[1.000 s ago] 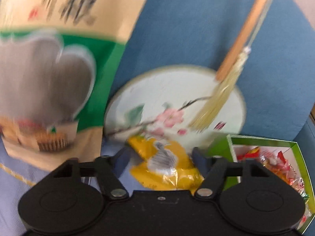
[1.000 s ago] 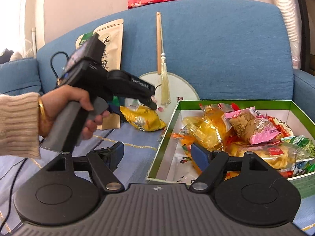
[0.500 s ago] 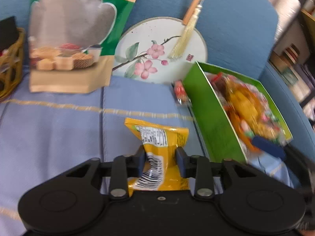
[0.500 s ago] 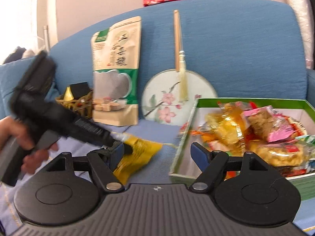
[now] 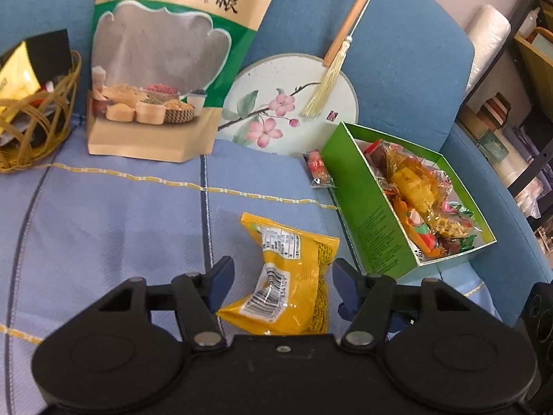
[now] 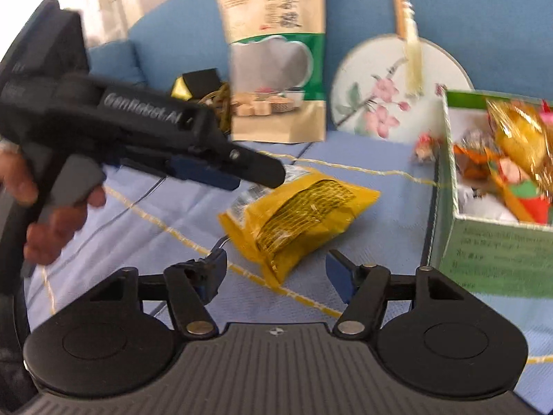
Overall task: Organize snacks
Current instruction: 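Grasp the yellow snack bag with the left gripper and drop it into the box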
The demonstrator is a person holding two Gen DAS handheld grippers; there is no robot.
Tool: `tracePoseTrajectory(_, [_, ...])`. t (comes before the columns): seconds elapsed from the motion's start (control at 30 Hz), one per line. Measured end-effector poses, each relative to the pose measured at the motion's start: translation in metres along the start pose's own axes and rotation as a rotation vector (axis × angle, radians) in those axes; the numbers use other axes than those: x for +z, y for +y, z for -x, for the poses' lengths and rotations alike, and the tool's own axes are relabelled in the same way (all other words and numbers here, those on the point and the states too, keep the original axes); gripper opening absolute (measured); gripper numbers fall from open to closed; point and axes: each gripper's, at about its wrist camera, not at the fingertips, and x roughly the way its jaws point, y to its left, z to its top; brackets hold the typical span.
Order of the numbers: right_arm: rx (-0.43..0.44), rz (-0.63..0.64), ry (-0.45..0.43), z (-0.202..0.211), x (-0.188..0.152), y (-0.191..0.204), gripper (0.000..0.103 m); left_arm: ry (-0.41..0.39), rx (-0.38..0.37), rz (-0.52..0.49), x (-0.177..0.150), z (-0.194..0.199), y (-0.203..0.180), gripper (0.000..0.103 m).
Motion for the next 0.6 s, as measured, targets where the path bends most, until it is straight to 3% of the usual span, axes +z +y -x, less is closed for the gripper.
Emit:
tracePoseTrajectory(0.13, [0.015, -0.054, -0.007, -0.014, 0.007, -0.004, 0.103, 0.029, -0.008, 0.033, 0.003, -0.015, 0.006, 0.083])
tracePoseTrajectory(0.17, [0.005, -0.058, -0.003, -0.018, 0.007, -0.004, 0.103, 0.038, -0.009, 0.040, 0.003, -0.017, 0.008, 0.076])
tracePoseTrajectory(0.2, [-0.002, -0.060, 0.002, -0.022, 0.005, -0.004, 0.100, 0.050, -0.011, 0.046, 0.002, -0.020, 0.010, 0.059])
tracePoseTrajectory(0.23, [0.005, -0.060, 0.017, -0.027, 0.004, -0.005, 0.067, 0.070, -0.022, 0.047, 0.001, -0.023, 0.011, 0.041])
tracePoseTrajectory(0.27, [0.015, -0.063, 0.025, -0.028, 0.003, -0.007, 0.060, 0.086, -0.049, 0.049, 0.000, -0.026, 0.012, 0.016])
tracePoseTrajectory(0.37, [-0.004, -0.021, 0.005, -0.017, 0.010, -0.001, 0.053, 0.057, -0.050, 0.017, 0.000, -0.019, 0.002, 0.016])
tracePoseTrajectory(0.6, [-0.056, 0.039, -0.171, 0.026, 0.031, -0.005, 0.053, -0.062, -0.106, -0.058, 0.024, 0.009, -0.037, 0.016])
